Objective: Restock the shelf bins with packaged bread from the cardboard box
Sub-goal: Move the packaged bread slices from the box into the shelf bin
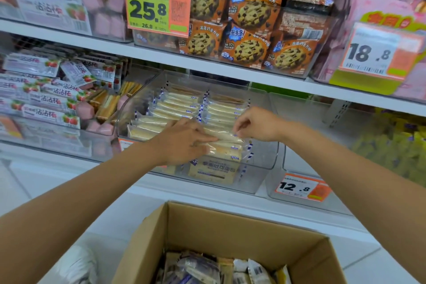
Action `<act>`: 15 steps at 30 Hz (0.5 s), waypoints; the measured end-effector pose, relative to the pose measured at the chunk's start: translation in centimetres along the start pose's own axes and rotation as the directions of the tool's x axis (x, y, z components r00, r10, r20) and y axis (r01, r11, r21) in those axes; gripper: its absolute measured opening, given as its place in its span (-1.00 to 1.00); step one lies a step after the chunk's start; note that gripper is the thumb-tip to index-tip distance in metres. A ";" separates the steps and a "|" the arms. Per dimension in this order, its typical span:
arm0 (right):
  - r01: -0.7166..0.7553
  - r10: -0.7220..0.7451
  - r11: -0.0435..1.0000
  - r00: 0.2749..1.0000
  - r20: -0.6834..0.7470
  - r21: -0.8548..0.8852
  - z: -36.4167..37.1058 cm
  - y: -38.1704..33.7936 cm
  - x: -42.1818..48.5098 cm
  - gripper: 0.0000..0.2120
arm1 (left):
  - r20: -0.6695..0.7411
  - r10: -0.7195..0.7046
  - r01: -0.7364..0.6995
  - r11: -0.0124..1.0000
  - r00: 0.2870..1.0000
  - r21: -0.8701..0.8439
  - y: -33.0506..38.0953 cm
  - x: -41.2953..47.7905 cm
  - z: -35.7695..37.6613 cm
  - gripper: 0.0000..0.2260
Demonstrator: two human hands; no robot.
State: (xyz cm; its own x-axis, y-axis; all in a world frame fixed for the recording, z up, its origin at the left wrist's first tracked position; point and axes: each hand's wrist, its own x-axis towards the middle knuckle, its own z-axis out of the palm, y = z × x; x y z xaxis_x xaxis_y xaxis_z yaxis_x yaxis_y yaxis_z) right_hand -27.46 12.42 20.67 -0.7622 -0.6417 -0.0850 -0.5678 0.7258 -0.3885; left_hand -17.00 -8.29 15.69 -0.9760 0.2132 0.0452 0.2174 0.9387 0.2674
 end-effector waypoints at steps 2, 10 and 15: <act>-0.064 0.063 0.998 0.998 0.023 0.016 0.9 0.0 -0.3 -0.89 | -0.088 0.019 -0.017 1.000 0.996 0.024 0.0 -0.5 0.8 -0.59; -0.340 0.335 0.917 0.940 0.061 0.210 6.1 -1.6 0.0 -0.34 | -0.081 -0.088 0.086 0.996 0.993 -0.021 -2.5 -0.4 1.0 -0.17; -0.307 0.365 0.802 0.931 -0.013 0.513 7.1 0.7 1.4 -0.13 | -0.046 -0.111 0.114 0.992 0.993 0.054 -2.5 -0.1 1.4 -0.28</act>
State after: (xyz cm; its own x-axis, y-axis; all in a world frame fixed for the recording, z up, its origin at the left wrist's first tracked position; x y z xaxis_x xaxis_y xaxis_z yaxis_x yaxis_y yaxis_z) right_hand -26.68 10.27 13.73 -0.9207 -0.3297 -0.2087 -0.0621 0.6518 -0.7558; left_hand -17.45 -10.28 13.62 -0.9937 0.0947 0.0599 0.1056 0.9702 0.2180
